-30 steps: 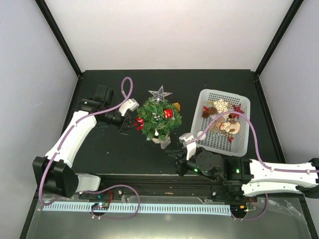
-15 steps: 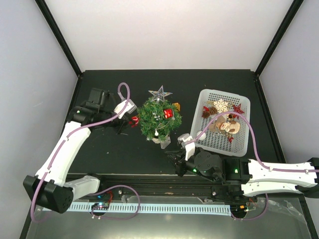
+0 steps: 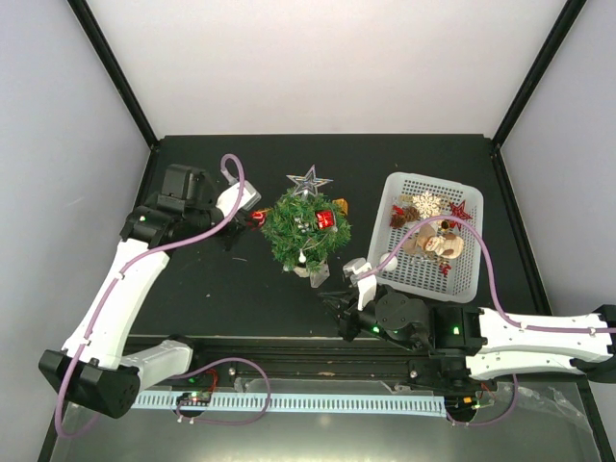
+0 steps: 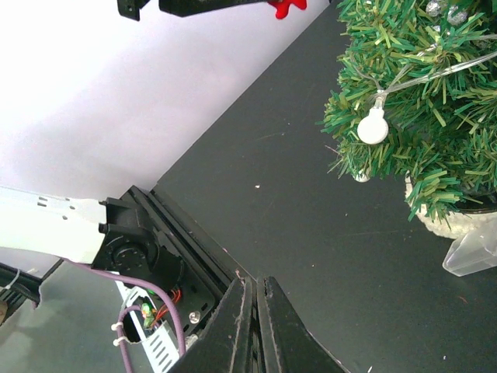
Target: Decorate the small christmas tree
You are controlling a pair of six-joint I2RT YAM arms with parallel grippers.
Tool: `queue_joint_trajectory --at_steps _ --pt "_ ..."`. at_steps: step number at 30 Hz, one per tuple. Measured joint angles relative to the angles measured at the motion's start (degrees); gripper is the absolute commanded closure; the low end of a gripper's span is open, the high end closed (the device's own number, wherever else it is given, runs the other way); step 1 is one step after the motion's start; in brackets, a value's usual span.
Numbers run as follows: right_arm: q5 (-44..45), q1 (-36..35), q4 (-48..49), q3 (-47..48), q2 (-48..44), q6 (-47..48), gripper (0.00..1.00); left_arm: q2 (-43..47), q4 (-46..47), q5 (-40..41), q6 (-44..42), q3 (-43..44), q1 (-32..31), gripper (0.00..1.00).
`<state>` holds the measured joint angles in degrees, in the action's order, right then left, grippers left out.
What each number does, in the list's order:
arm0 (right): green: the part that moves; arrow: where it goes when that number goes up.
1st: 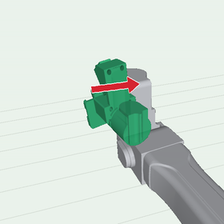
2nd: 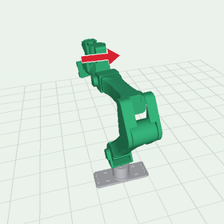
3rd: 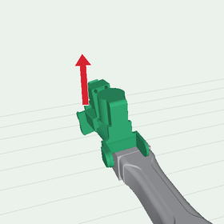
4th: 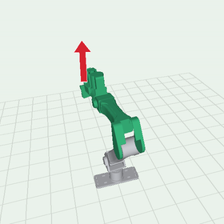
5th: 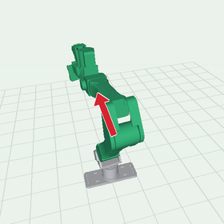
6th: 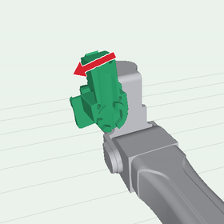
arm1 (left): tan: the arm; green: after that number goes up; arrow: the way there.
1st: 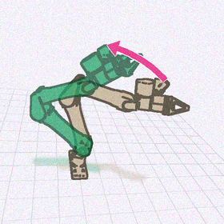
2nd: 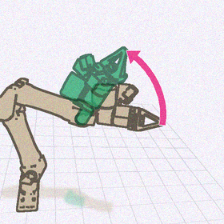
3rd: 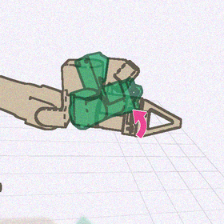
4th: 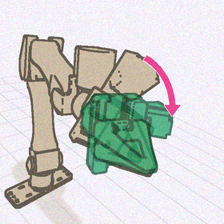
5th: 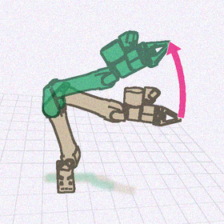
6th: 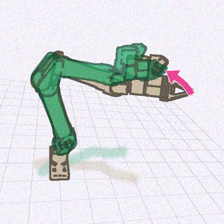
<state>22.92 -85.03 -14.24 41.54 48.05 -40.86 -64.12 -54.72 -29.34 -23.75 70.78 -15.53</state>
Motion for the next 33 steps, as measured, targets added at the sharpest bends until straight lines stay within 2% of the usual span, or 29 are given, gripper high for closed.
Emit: queue_joint_trajectory --at_steps 12,33 --pt "0.00 0.00 0.11 -0.04 -0.04 -0.02 0.93 -0.92 3.15 -0.68 2.29 2.91 -0.70 0.98" --pt "0.04 0.00 0.59 -0.98 -0.98 -0.22 0.92 -3.41 5.60 2.29 3.19 2.49 -4.13 0.98"
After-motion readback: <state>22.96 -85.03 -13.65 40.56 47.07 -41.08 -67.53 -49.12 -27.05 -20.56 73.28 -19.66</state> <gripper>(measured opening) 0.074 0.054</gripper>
